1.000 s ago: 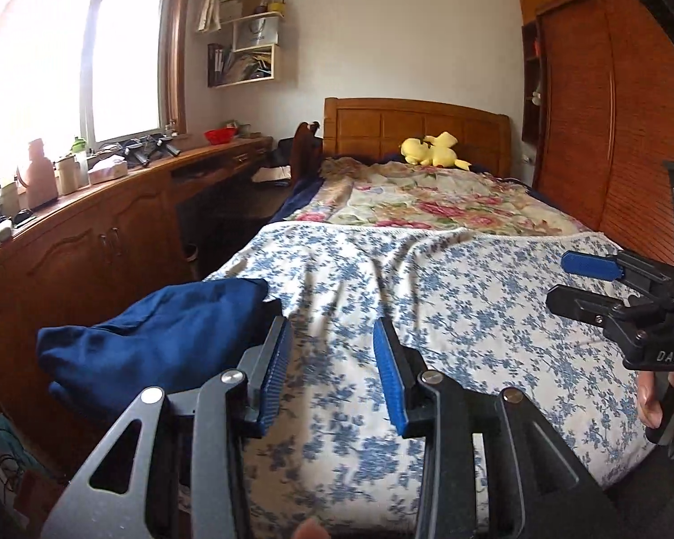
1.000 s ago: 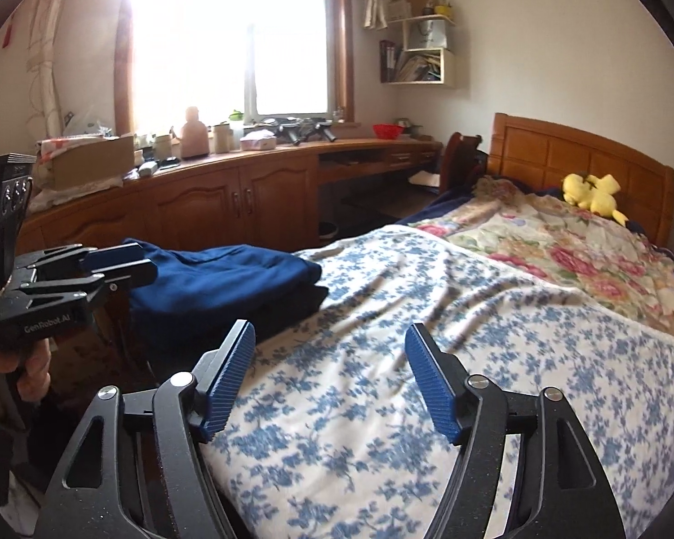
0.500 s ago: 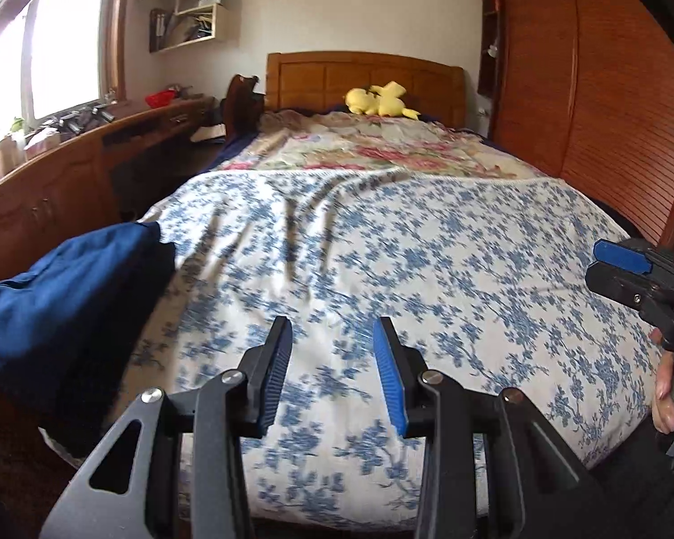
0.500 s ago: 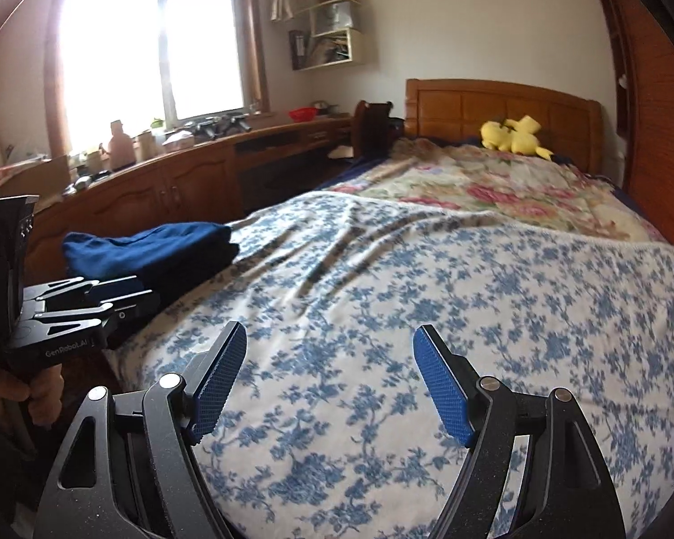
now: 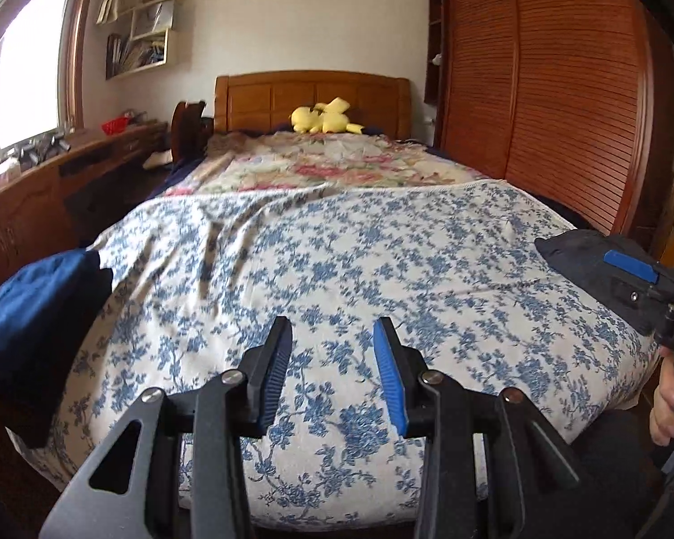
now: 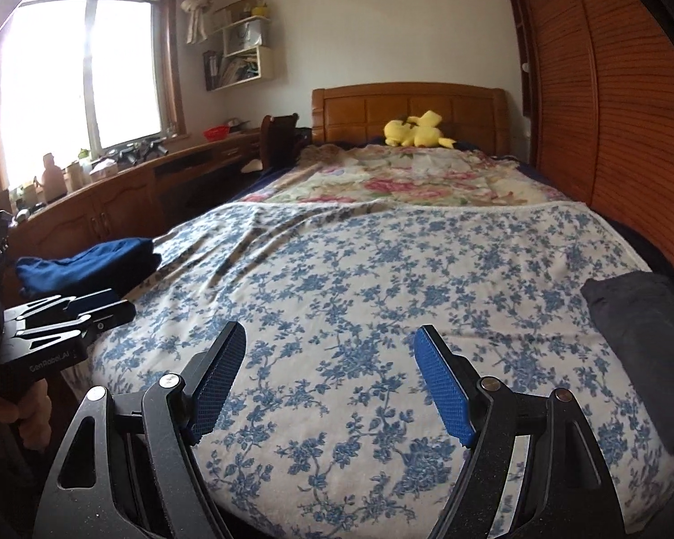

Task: Fold large clothes

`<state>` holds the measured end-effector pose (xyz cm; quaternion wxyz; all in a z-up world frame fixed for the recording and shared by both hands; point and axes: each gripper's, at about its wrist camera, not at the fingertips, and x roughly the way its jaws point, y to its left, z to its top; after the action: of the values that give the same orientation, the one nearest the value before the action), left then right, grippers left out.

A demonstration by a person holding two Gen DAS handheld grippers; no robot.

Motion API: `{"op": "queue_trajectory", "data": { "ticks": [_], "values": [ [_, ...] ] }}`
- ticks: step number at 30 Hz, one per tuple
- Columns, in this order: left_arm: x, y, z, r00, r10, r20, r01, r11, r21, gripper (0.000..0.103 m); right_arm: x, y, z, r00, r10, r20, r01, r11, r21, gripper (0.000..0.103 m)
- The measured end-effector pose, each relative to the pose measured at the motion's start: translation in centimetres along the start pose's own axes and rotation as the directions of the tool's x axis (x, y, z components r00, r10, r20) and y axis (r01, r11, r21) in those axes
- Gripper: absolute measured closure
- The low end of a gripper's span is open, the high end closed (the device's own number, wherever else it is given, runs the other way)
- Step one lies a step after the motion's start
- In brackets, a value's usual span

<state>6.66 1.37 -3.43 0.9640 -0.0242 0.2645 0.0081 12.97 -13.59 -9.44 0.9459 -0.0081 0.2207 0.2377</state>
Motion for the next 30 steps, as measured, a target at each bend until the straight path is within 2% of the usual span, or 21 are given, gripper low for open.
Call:
{"op": "queue_trajectory", "data": {
  "ticks": [7, 10, 30],
  "values": [
    [-4.3, -1.7, 2.0, 0.996, 0.000, 0.094, 0.000, 1.000, -0.001, 0.067, -4.1, -0.9, 1.1, 0.997, -0.032, 0.068, 0.030, 0.999, 0.029, 0.024],
    [-5.2, -1.8, 2.2, 0.994, 0.010, 0.109, -0.010, 1.000, -0.006, 0.067, -4.9, -1.0, 1.2, 0.996, -0.037, 0.083, 0.034, 0.999, 0.033, 0.024],
    [-5.7, -1.5, 1.6, 0.994, 0.017, 0.110, -0.015, 1.000, -0.017, 0.067, -5.6, -1.0, 1.1, 0.995, -0.033, 0.099, 0.030, 0.999, 0.038, 0.024]
  ]
}}
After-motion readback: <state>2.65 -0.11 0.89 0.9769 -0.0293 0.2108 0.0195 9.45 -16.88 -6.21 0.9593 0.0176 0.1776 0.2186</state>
